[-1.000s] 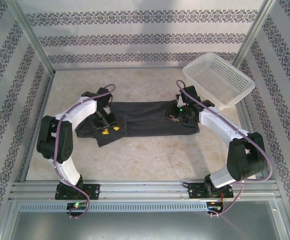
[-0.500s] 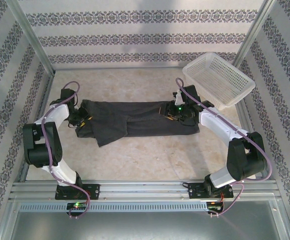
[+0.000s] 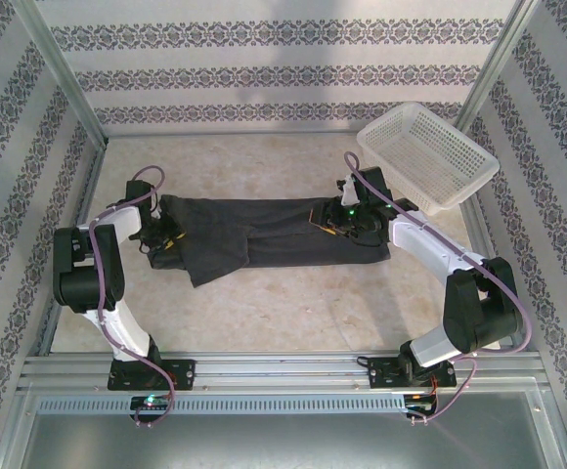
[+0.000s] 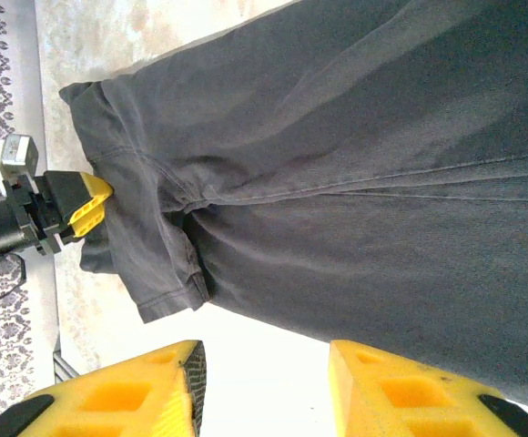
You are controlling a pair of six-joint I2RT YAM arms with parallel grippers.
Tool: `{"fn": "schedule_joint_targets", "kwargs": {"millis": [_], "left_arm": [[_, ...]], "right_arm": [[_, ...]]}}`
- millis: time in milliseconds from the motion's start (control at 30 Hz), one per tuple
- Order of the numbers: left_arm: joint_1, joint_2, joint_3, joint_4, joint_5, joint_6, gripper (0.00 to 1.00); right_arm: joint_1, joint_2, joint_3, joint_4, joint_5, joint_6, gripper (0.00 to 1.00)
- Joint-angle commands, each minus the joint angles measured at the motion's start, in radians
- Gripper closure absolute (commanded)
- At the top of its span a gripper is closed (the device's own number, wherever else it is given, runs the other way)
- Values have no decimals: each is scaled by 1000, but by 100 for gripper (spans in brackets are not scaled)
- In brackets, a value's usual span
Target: Fold and stack the t-shirts
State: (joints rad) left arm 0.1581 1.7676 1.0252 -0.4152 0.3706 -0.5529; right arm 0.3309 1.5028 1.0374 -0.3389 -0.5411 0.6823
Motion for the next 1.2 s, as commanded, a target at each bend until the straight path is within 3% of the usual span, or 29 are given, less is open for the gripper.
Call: {"fn": "schedule_joint_targets", "kwargs": {"millis": [0,100,400,700,1167], "left_arm": [[-10,-1,-11,41,30,10,78],[-12,-26,-8,25,29,6,88],[-11,-113,-26,-41,31,-12,98],[-5,-76,139,-214,21,-66,100],[3,121,469,-371,4,-15,100]], "right_arm": [[-2,14,9,20,-16,10,59],[-2,14,9,17,-11,11,60],[-5,2,1,-2,-2,7,61],[-12,8,9,-12,-5,1,62],[-30,-17,-22,-14,-7,0,62]]}}
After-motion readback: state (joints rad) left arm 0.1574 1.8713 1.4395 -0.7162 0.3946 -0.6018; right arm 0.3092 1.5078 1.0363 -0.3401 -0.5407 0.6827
